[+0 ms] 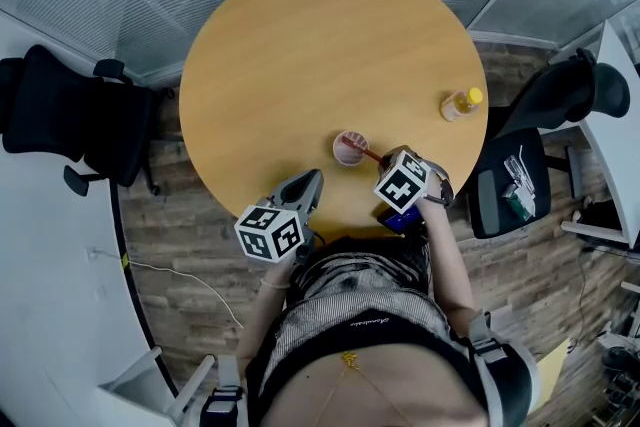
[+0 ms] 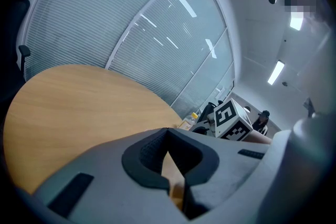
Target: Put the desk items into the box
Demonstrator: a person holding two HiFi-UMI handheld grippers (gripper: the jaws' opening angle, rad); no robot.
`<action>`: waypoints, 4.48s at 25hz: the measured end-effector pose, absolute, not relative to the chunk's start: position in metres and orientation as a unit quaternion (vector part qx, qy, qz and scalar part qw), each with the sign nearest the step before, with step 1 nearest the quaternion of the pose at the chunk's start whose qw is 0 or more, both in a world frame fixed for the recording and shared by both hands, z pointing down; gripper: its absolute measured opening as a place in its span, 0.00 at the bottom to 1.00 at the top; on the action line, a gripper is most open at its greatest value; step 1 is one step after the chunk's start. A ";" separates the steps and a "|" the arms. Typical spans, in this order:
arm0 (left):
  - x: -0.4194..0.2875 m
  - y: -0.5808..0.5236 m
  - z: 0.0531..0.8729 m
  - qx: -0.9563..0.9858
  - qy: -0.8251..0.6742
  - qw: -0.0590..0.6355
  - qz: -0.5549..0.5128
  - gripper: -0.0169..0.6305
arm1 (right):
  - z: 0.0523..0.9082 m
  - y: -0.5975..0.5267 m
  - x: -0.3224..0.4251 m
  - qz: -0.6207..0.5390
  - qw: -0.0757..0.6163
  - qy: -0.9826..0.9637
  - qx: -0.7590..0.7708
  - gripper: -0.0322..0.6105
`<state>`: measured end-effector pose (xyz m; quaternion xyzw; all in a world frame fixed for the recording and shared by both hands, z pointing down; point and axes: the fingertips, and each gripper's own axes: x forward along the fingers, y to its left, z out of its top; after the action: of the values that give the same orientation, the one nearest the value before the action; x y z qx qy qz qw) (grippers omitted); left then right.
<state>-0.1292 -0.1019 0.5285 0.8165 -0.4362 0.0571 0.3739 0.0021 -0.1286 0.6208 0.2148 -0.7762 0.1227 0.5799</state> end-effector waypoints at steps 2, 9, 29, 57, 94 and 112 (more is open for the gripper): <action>-0.128 -0.103 0.528 0.816 -0.436 0.375 0.057 0.03 | 0.619 -0.128 0.001 0.127 0.581 -0.776 0.212 0.13; -0.127 -0.103 0.530 0.817 -0.433 0.377 0.055 0.03 | 0.620 -0.126 -0.009 0.123 0.582 -0.779 0.200 0.13; -0.130 -0.103 0.531 0.814 -0.434 0.383 0.049 0.03 | 0.632 -0.132 -0.037 0.101 0.593 -0.778 0.181 0.13; -0.125 -0.104 0.533 0.817 -0.427 0.384 0.052 0.03 | 0.629 -0.134 -0.044 0.107 0.560 -0.802 0.178 0.22; -0.105 -0.077 0.515 0.822 -0.433 0.367 0.044 0.03 | 0.595 -0.114 -0.009 0.108 0.471 -0.839 0.249 0.26; -0.082 -0.060 0.515 0.823 -0.429 0.370 0.044 0.03 | 0.580 -0.093 0.006 0.117 0.429 -0.861 0.247 0.12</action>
<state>-0.0820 -0.0599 0.5155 0.8228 -0.4292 0.0438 0.3700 0.0056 -0.0928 0.5803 0.2474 -0.8609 0.1167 0.4289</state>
